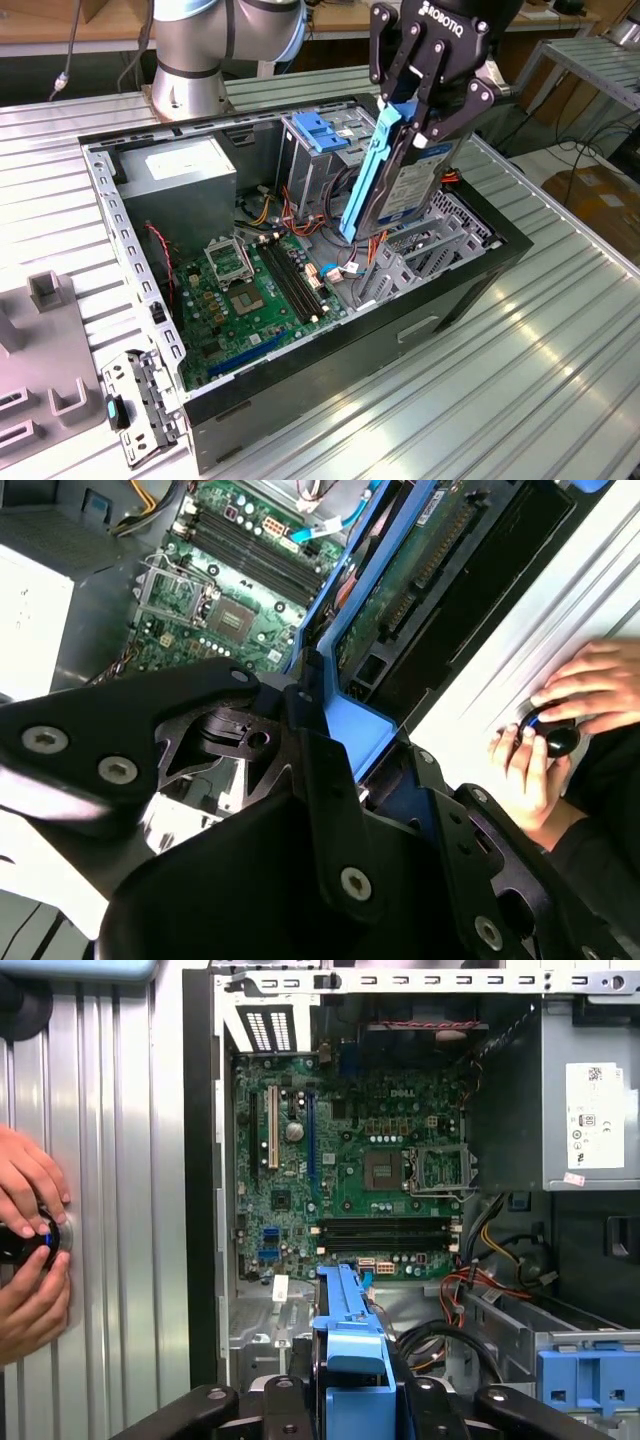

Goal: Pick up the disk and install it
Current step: 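Insert the disk into the insertion slot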

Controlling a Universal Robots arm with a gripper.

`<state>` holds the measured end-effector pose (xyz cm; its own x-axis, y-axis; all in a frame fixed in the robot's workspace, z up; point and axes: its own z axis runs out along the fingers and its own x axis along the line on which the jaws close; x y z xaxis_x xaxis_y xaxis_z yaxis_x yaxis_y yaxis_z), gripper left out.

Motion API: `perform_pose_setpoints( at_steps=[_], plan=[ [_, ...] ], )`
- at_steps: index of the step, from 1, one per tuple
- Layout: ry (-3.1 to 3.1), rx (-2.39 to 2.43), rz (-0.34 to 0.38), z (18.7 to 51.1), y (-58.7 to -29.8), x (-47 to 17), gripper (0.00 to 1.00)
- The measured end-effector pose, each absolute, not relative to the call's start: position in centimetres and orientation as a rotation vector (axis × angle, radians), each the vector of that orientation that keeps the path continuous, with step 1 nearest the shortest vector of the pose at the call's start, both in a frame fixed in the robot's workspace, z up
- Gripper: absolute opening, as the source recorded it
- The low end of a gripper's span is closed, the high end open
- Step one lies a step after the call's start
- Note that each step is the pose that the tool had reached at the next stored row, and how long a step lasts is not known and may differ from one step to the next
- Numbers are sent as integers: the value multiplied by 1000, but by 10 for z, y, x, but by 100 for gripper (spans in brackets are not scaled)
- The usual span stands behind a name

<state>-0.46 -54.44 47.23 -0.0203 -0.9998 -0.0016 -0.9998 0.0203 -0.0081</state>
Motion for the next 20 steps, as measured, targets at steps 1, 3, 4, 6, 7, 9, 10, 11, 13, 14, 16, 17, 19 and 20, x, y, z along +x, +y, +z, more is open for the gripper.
perform_pose_setpoints(
  at_steps=[1, 3, 4, 6, 7, 9, 10, 11, 13, 14, 16, 17, 19, 20],
  plan=[
    [2239, -2194, -7, 472, -544, -3, 37],
    [2239, -2194, -7, 472, -544, 0, 37],
    [2239, -2194, -7, 472, -544, 0, 37],
    [2239, -2194, -7, 472, -544, 0, 37],
    [2239, -2194, -7, 472, -544, 0, 37],
    [2239, -2194, -7, 472, -544, 0, 37],
    [2239, -2194, -7, 472, -544, 0, 37],
    [2239, -2194, -7, 472, -544, 0, 37],
    [2239, -2194, -7, 472, -544, 1, 37],
    [2239, -2194, -7, 472, -544, 2, 37],
    [2239, -2194, -7, 471, -544, 6, 37],
    [2239, -2194, -7, 471, -544, 8, 37],
    [2239, -2194, -7, 469, -545, 12, 37],
    [2239, -2194, -7, 468, -545, 14, 37]
  ],
)
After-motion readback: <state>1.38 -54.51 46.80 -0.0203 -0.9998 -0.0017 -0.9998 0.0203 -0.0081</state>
